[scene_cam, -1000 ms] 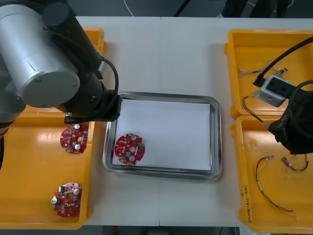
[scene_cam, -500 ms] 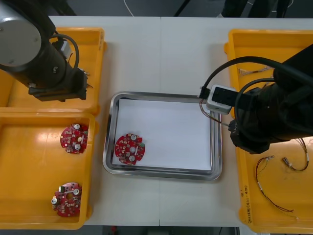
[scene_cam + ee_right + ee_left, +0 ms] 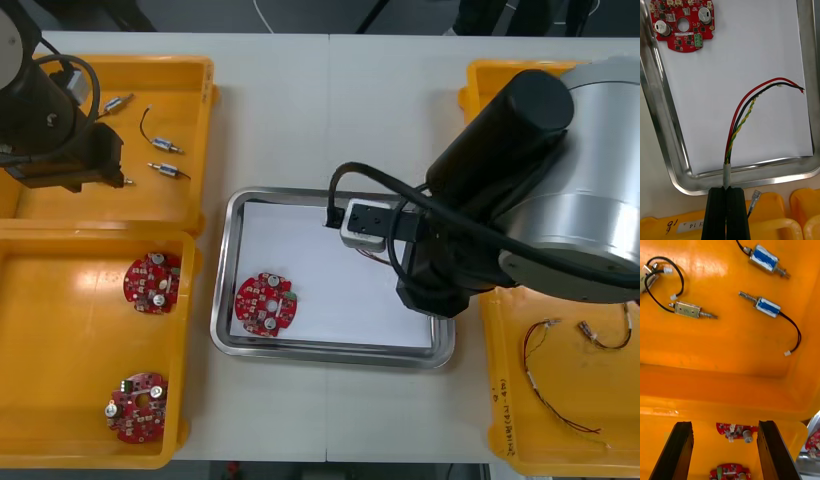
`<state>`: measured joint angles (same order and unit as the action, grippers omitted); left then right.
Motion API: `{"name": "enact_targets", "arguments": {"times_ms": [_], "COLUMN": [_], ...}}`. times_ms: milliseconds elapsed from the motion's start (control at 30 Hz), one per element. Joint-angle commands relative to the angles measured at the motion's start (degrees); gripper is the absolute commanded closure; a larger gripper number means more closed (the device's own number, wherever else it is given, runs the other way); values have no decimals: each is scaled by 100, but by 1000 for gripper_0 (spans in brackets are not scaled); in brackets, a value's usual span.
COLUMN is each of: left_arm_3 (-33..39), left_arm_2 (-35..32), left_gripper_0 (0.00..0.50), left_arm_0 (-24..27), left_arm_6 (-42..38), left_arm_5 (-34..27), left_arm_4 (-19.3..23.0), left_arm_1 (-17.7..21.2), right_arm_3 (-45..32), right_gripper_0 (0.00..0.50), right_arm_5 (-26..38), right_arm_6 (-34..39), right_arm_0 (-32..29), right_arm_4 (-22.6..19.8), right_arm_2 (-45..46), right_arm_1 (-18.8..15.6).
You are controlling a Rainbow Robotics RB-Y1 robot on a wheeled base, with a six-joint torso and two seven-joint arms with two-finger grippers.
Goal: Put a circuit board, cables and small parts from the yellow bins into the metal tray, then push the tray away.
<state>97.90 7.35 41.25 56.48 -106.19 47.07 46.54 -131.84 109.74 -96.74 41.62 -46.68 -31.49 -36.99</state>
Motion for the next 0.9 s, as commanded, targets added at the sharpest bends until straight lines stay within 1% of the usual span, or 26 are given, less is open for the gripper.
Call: {"name": "enact_targets", "arguments": {"times_ms": [33, 100, 267, 400, 467, 567, 667, 767, 833, 900], "left_arm_3": [-360, -588, -1028, -1441, -1643, -1968, -2267, -2592, -2838, -3031], "left_arm_2": [-155, -155, -155, -155, -155, -155, -155, -155, -155, -155], "left_gripper_0": [0, 0, 0, 0, 0, 0, 0, 0, 0, 0], "left_arm_0": [296, 410, 656, 858, 938, 1078, 1210, 1333, 1403, 1465], "left_arm_6": [821, 873, 917, 1049, 1269, 1638, 1998, 2517, 2877, 3141], "left_arm_5": [353, 380, 450, 635, 705, 837, 1030, 1179, 1346, 1522], "left_arm_4": [-93, -146, -216, -260, -304, -374, -392, -453, -453, -453], "left_arm_1": [242, 242, 242, 242, 242, 242, 242, 242, 242, 242], "right_arm_3": [132, 220, 396, 607, 721, 932, 1117, 1275, 1371, 1451], "right_gripper_0": [500, 500, 500, 500, 500, 500, 500, 500, 500, 500], "right_arm_5": [-313, -497, -840, -1148, -1218, -1323, -1473, -1693, -1860, -1956], "right_arm_6": [-389, -468, -609, -846, -1136, -1373, -1426, -1453, -1435, -1417], "right_arm_0": [242, 250, 259, 259, 259, 259, 250, 259, 259, 259], "right_arm_4": [335, 458, 537, 581, 678, 704, 731, 898, 1108, 1232], "right_arm_2": [-552, -780, -1149, -1343, -1378, -1395, -1439, -1571, -1756, -1896], "right_arm_1": [131, 140, 149, 157, 175, 184, 184, 184, 184, 184]}}
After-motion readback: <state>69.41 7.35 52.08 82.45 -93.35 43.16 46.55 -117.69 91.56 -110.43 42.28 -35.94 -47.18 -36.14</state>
